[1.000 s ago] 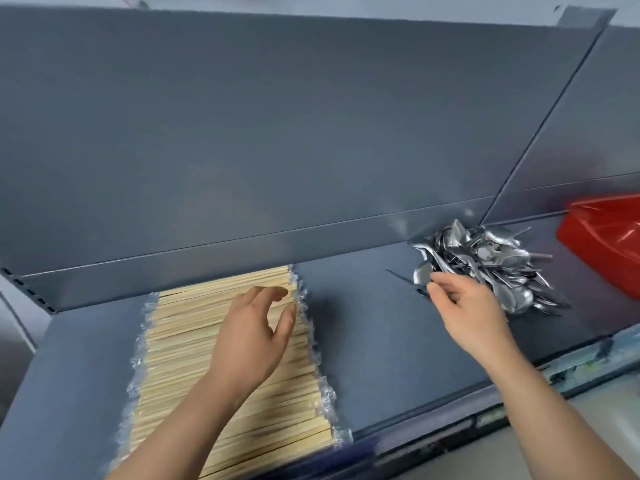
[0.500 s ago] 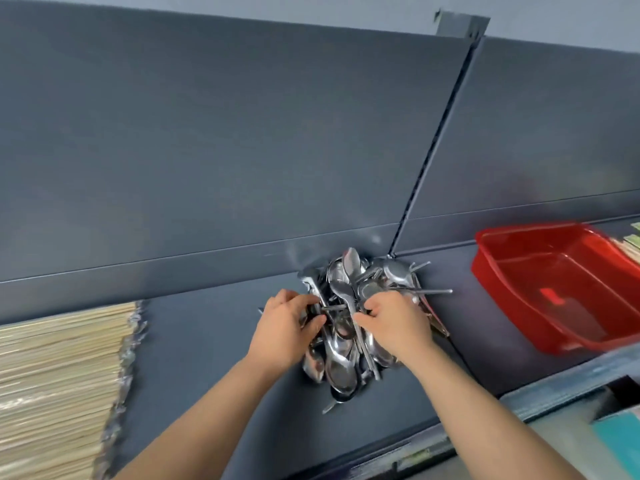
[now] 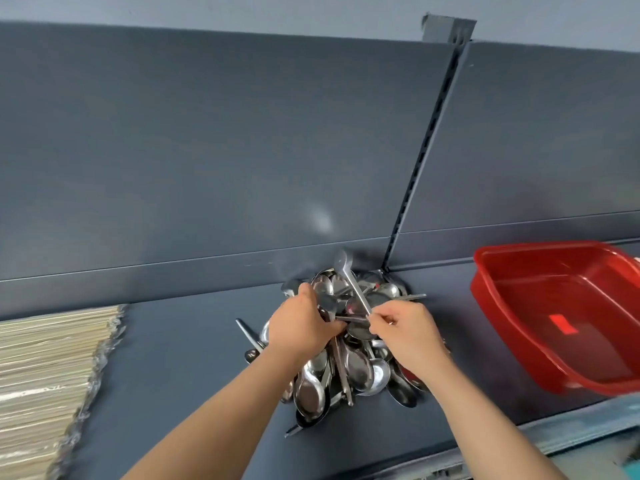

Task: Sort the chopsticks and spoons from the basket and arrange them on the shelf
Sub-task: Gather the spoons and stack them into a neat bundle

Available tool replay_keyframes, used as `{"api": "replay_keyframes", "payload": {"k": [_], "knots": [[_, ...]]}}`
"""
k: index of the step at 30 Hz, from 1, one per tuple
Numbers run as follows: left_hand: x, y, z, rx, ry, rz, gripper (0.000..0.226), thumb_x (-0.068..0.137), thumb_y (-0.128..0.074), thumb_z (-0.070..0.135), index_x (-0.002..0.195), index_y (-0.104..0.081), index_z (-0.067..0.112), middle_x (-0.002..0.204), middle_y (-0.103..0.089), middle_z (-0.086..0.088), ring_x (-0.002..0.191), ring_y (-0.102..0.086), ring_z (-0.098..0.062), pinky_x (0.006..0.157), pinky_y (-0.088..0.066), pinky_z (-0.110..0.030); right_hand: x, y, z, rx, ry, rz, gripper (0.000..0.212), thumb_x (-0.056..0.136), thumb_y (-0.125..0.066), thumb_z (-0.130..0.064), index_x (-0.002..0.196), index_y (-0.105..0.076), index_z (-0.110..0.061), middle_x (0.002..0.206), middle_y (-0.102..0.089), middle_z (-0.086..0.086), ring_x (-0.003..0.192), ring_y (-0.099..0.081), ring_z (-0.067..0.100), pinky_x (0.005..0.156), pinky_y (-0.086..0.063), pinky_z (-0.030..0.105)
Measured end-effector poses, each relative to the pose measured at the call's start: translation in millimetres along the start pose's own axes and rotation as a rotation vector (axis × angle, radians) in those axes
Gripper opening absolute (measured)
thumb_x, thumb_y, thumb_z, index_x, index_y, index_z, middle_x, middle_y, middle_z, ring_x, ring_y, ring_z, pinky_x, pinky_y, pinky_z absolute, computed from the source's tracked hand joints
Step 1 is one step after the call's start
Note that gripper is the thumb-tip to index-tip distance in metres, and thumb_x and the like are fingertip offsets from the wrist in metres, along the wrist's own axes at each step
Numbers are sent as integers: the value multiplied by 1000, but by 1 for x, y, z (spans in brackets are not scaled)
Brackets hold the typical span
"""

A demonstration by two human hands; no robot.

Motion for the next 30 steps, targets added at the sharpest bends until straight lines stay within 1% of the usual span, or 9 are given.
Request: {"api": "replay_keyframes", "payload": {"k": [4, 9, 11, 13, 18, 22, 25, 28, 30], "knots": [[4, -2, -2, -235, 52, 4, 32, 78, -67, 21, 101, -45, 17, 78, -60, 3, 68, -59, -18, 51, -40, -28, -4, 4, 12, 22, -2, -20, 17, 85, -64, -14, 74, -74, -22, 72, -72, -7, 72, -69, 13, 66, -54, 26], [4, 18, -22, -619, 111, 79, 6, 89, -57, 11, 93, -54, 8, 75, -68, -2, 67, -65, -22, 52, -48, -27, -9, 0, 5, 111, 89, -56, 16, 86, -65, -13, 78, -75, -22, 72, -72, -9, 64, -62, 1, 61, -44, 12], [-3, 17, -23, -938, 150, 15, 11, 96, -48, 5, 97, -59, 6, 75, -73, -5, 67, -71, -18, 52, -54, -26, -13, -5, -4, 131, 154, -72, 17, 85, -66, -12, 77, -75, -24, 69, -70, -11, 58, -57, -2, 59, -41, 9], [-7, 18, -24, -1077, 197, -19, 18, 99, -43, 3, 100, -60, 2, 84, -73, -12, 71, -73, -21, 55, -56, -27, -17, -13, -12, 121, 225, -77, 18, 85, -66, -10, 76, -75, -23, 63, -66, -13, 54, -53, -1, 56, -41, 9], [-7, 17, -27, -1367, 280, -124, 27, 95, -40, 10, 110, -55, -6, 98, -70, -23, 89, -69, -38, 84, -56, -52, -21, -26, -28, -96, 389, -16, 18, 86, -68, -18, 99, -78, -27, 70, -58, -24, 63, -57, 1, 60, -44, 11], [-8, 23, -32, -1264, 182, -124, 22, 95, -59, 27, 112, -52, 13, 92, -69, -16, 80, -72, -29, 71, -60, -40, -22, -37, -34, -186, 473, -94, 23, 92, -63, -24, 113, -72, -28, 80, -58, -23, 70, -60, 3, 67, -51, 22], [-7, 27, -42, -1198, 144, -39, 8, 98, -54, 21, 105, -50, 20, 84, -66, -14, 73, -72, -26, 61, -59, -33, -21, -41, -33, -132, 470, -189, 28, 96, -57, -30, 121, -67, -29, 88, -57, -18, 79, -58, 1, 72, -46, 13], [-5, 29, -57, -1128, 175, 32, 15, 100, -50, 20, 87, -49, 12, 69, -56, -7, 62, -67, -24, 52, -56, -30, -3, -20, -16, -165, 346, -80, 30, 97, -53, -30, 124, -64, -26, 103, -57, -15, 82, -58, -1, 76, -42, 5], [-6, 24, -64, -1071, 207, 19, 22, 99, -51, 23, 81, -46, 12, 65, -51, -4, 57, -62, -19, 49, -53, -28, 8, -6, -5, -299, 272, -8, 29, 94, -58, -31, 121, -66, -24, 107, -56, -12, 80, -57, 1, 76, -44, 12]]}}
Point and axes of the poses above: each hand's wrist, its own x-axis towards the middle knuckle, its own y-axis out of the back of the hand, z = x × y, the point moved 7 cm from there along x, towards the middle knuckle
